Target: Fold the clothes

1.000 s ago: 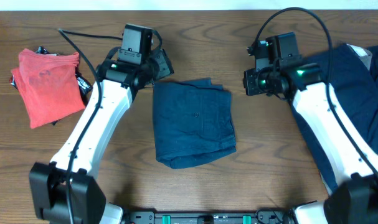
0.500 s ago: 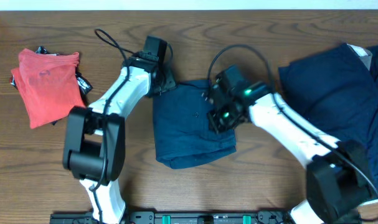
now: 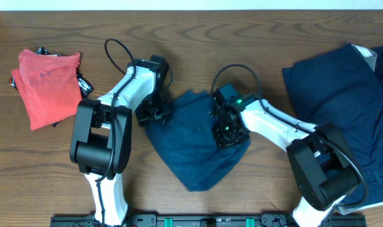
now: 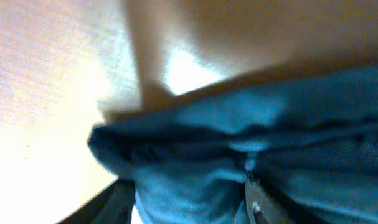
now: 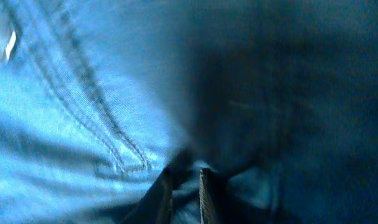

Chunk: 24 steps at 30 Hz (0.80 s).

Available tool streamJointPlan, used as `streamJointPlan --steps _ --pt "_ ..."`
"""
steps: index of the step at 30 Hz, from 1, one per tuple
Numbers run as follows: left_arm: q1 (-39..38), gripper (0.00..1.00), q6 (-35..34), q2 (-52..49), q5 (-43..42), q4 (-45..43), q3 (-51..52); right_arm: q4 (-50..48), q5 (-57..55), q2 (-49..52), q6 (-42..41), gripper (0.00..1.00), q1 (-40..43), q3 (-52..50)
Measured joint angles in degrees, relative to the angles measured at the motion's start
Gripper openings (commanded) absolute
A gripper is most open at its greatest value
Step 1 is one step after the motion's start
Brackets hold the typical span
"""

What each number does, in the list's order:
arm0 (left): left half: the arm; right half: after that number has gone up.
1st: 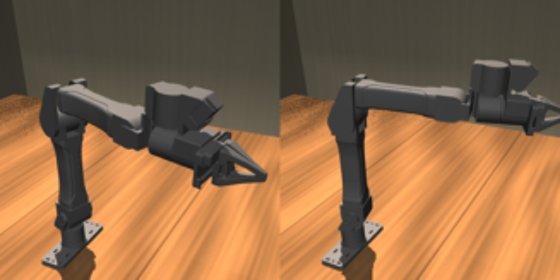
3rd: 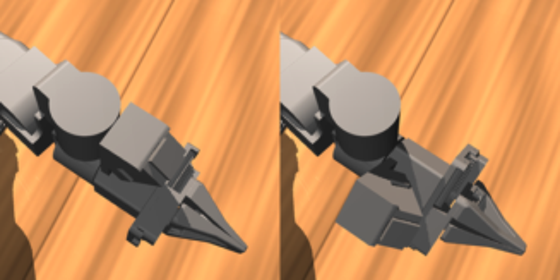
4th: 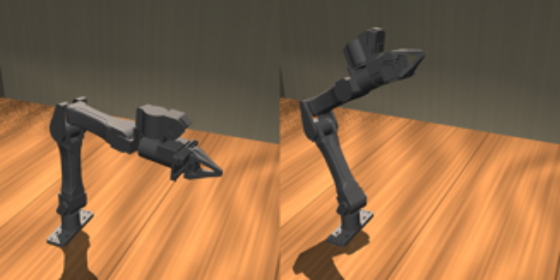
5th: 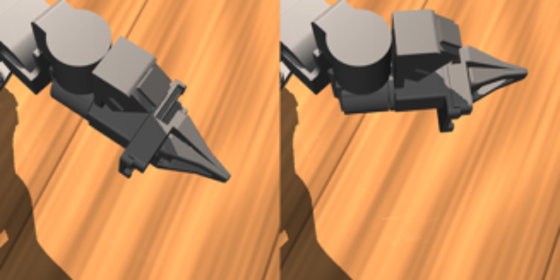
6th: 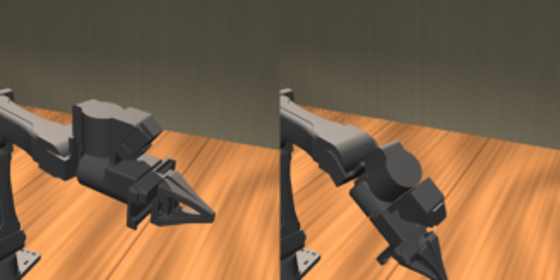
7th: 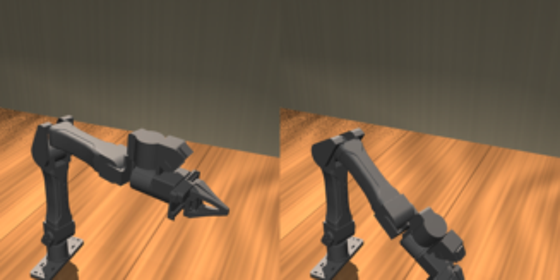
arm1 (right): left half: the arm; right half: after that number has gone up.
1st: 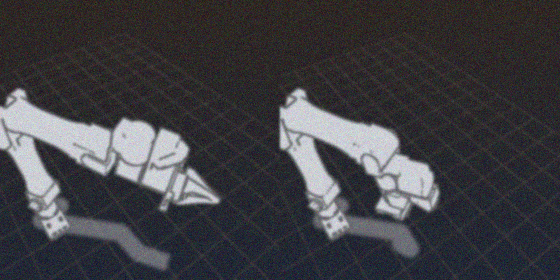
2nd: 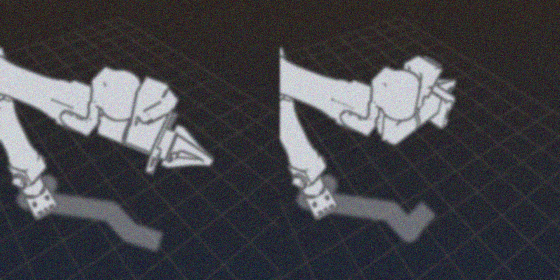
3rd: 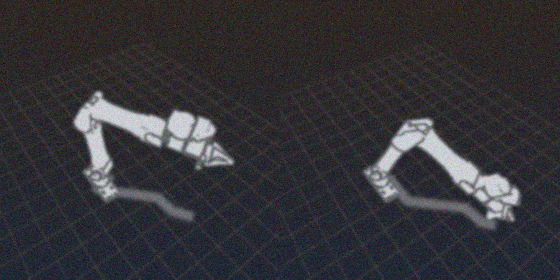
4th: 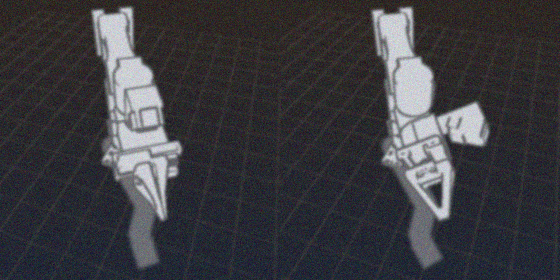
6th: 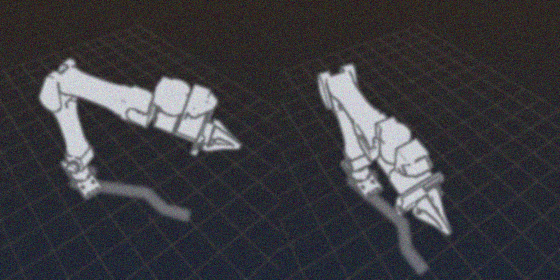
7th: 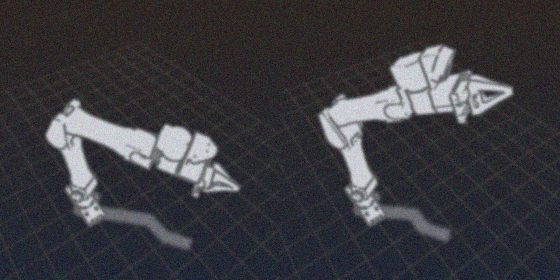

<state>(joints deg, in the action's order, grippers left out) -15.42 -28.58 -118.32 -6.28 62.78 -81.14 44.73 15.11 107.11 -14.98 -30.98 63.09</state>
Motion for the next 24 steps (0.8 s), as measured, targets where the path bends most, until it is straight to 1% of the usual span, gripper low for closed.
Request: streamJointPlan --steps 3,6,11,12,14,16,19,24 --pt "0.0 0.57 0.1 -0.7 -3.4 5.6 0.1 -5.5 -4.7 -0.4 -0.1 0.25 2.8 0.0" --pt "0.0 0.57 0.8 -0.7 -9.1 7.9 0.1 -13.0 -10.2 -0.2 1.8 0.26 6.7 0.1" --pt "0.0 0.58 1.9 0.7 -15.2 6.5 0.2 -14.4 -14.1 0.0 3.9 0.30 9.4 0.1" --pt "0.0 0.63 2.1 1.7 -15.7 5.1 0.3 -14.4 -14.4 0.0 4.2 0.31 9.4 0.1" --pt "0.0 0.85 3.6 4.1 -16.6 1.0 0.4 -14.3 -14.8 0.0 4.6 0.34 9.3 0.2" --pt "0.0 0.98 4.4 6.6 -17.3 -3.5 0.4 -14.3 -14.9 0.0 4.9 0.38 9.1 0.2" --pt "0.0 0.98 4.9 8.6 -17.8 -9.1 0.3 -14.3 -14.9 0.0 5.2 0.40 8.9 0.2" --pt "0.0 0.98 5.5 7.8 -18.0 -13.6 0.3 -14.3 -14.9 0.0 5.2 0.42 8.8 0.2"
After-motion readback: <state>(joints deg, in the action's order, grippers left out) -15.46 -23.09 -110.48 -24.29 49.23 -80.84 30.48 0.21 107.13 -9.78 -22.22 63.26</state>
